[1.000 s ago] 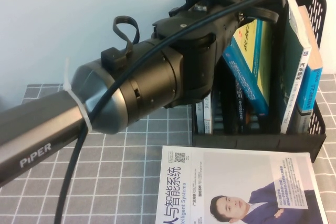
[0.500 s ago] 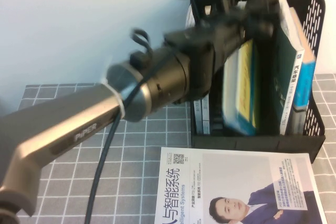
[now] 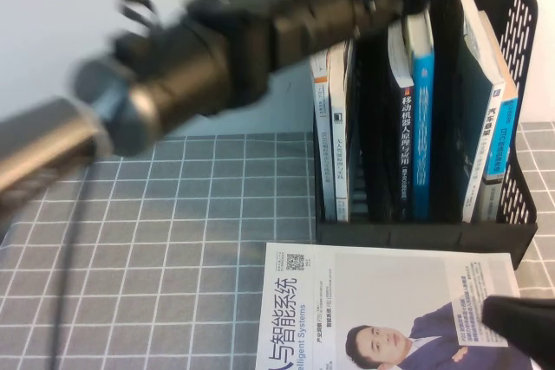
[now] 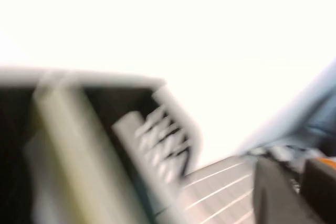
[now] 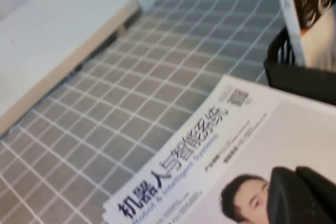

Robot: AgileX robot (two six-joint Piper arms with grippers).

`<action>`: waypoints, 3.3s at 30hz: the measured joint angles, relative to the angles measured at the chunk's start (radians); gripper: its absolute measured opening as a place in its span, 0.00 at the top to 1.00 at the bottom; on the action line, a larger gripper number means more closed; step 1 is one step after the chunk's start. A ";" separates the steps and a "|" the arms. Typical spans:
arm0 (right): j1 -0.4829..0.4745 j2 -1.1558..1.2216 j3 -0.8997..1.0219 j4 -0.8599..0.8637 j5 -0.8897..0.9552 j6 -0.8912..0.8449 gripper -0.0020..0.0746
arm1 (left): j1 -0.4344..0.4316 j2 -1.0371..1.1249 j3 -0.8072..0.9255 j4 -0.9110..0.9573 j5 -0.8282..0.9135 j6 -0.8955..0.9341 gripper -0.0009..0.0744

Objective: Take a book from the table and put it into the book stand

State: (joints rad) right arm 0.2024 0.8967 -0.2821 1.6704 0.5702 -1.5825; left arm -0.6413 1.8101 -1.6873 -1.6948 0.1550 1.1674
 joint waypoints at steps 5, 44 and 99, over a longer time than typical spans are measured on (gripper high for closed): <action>0.000 0.163 -0.021 0.019 0.039 -0.150 0.98 | 0.021 -0.171 0.000 0.235 0.159 -0.028 0.97; 0.001 -0.388 -0.143 -1.335 -0.037 0.970 0.98 | 0.060 -1.294 0.987 1.709 0.316 -1.218 0.99; 0.001 -0.593 -0.017 -1.284 0.077 0.924 0.98 | 0.550 -1.826 1.706 1.632 0.151 -1.267 0.99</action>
State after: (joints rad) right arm 0.2030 0.3038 -0.2988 0.3863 0.6473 -0.6587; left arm -0.0911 -0.0162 0.0189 -0.0624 0.3059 -0.0999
